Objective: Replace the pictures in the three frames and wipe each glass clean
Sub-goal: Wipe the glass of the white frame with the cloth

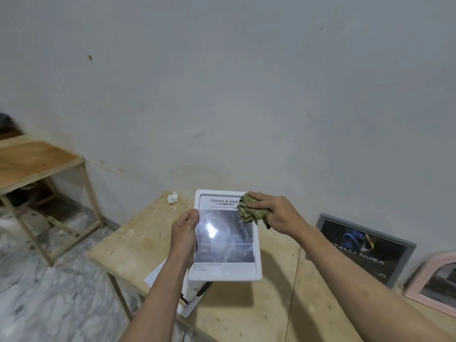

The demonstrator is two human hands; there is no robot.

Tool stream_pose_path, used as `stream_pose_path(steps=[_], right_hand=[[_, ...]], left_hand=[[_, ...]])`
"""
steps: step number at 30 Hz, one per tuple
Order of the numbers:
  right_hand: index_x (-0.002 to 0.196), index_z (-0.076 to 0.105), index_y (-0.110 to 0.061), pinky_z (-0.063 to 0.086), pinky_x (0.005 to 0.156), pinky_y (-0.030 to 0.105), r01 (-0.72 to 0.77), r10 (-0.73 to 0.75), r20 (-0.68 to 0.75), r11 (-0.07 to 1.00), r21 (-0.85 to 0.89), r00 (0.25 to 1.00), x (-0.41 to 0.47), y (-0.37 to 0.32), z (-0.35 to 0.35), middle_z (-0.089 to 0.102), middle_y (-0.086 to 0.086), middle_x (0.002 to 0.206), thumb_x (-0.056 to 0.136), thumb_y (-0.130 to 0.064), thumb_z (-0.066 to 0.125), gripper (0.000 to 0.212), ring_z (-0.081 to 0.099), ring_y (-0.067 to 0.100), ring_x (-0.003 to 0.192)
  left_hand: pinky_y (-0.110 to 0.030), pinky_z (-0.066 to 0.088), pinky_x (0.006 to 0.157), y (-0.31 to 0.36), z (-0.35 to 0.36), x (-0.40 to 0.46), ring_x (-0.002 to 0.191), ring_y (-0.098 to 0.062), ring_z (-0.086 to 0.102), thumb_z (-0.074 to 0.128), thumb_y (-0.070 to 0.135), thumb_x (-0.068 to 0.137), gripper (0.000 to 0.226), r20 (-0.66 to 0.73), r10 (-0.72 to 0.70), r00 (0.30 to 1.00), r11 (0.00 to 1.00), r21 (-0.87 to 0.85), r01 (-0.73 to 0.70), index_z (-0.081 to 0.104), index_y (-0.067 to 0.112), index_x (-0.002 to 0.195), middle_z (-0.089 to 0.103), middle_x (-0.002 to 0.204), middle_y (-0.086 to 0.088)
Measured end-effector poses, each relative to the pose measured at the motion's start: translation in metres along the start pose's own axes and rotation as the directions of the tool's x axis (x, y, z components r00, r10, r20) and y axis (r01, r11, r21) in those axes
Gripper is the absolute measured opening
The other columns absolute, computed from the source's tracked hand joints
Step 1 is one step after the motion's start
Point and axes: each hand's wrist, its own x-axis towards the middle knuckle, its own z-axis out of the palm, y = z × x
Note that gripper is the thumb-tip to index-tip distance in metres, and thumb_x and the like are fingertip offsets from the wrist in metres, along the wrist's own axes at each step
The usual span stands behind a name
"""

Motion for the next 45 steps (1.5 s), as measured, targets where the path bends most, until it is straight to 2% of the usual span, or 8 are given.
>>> stream_pose_path(steps=[8,17,22,27,30,36,42,45], right_hand=[[0.112,0.069,-0.006,0.019,0.109,0.004,0.005,0.007,-0.072,0.988,0.153,0.997,-0.071,-0.020,0.064,0.052,-0.004,0.132,0.078,-0.021,0.048,0.043,0.041,0.016,0.130],[0.129,0.058,-0.018,0.006,0.114,0.010,-0.056,0.097,-0.149,0.964,0.258,0.984,-0.083,-0.076,0.117,0.048,-0.009,0.137,0.076,0.013,0.051,0.061,0.026,0.002,0.133],[0.112,0.070,-0.025,0.052,0.095,0.031,-0.213,0.225,0.075,0.688,0.694,0.972,-0.073,-0.086,0.068,0.069,-0.001,0.115,0.082,0.012,0.046,0.053,0.064,0.014,0.108],[0.129,0.059,-0.026,0.028,0.113,0.022,0.013,0.143,-0.473,0.950,0.311,0.869,-0.018,-0.075,-0.012,0.055,-0.006,0.137,0.079,0.011,0.043,0.065,0.044,0.008,0.130],[0.133,0.055,-0.023,0.013,0.118,0.032,0.115,-0.135,-0.224,0.988,-0.099,0.965,-0.001,-0.059,-0.003,0.046,0.002,0.146,0.071,0.006,0.039,0.071,0.033,0.024,0.140],[0.134,0.053,-0.023,0.002,0.119,0.024,0.177,-0.177,-0.009,0.983,0.048,0.984,-0.057,-0.042,0.061,0.042,-0.006,0.147,0.078,0.008,0.048,0.063,0.020,0.000,0.138],[0.120,0.067,-0.019,0.046,0.095,0.013,-0.185,0.102,0.189,0.848,0.497,0.977,-0.099,-0.042,0.061,0.062,-0.004,0.126,0.086,0.013,0.048,0.051,0.055,0.004,0.117],[0.121,0.066,-0.025,0.049,0.086,0.010,-0.108,0.206,-0.152,0.866,0.488,0.967,-0.071,-0.046,0.024,0.060,-0.003,0.130,0.081,0.013,0.043,0.060,0.054,0.007,0.113]], left_hand=[[-0.032,0.047,0.089,0.004,0.013,0.019,0.091,-0.016,0.062,0.055,0.020,0.099,0.019,-0.159,0.023,0.987,0.993,-0.114,-0.042,0.070,0.025,0.089,0.068,0.093,0.006],[-0.035,0.042,0.108,0.003,0.041,0.006,0.119,-0.020,0.056,0.051,0.024,0.102,0.032,-0.135,0.010,0.991,0.991,-0.133,-0.028,0.063,0.009,0.128,0.063,0.125,0.001],[-0.051,0.049,0.100,0.006,0.033,0.005,0.092,-0.022,0.064,0.053,0.027,0.097,0.032,-0.027,0.039,0.999,0.999,0.006,-0.039,0.068,0.000,0.106,0.067,0.092,-0.018],[-0.055,0.057,0.090,0.006,0.038,-0.013,0.100,-0.036,0.071,0.049,0.030,0.100,0.031,0.041,0.010,0.999,1.000,-0.030,-0.009,0.074,0.013,0.095,0.077,0.098,-0.010],[-0.053,0.050,0.103,0.008,0.048,-0.015,0.114,-0.031,0.067,0.059,0.034,0.093,0.032,-0.006,0.014,1.000,0.989,-0.150,-0.014,0.074,0.013,0.112,0.074,0.116,-0.007],[-0.042,0.055,0.091,-0.004,0.030,-0.010,0.098,-0.027,0.070,0.058,0.022,0.098,0.021,-0.141,-0.086,0.986,0.964,-0.261,0.047,0.072,0.012,0.110,0.074,0.107,-0.005],[-0.033,0.044,0.099,-0.020,0.034,-0.013,0.115,-0.021,0.059,0.055,0.021,0.099,0.026,-0.152,-0.048,0.987,0.993,-0.116,0.031,0.068,0.011,0.120,0.066,0.117,0.001],[-0.040,0.045,0.106,-0.026,0.053,-0.021,0.119,-0.025,0.060,0.054,0.021,0.100,0.026,-0.078,-0.063,0.995,0.994,-0.094,0.056,0.069,0.009,0.119,0.068,0.122,-0.005]])
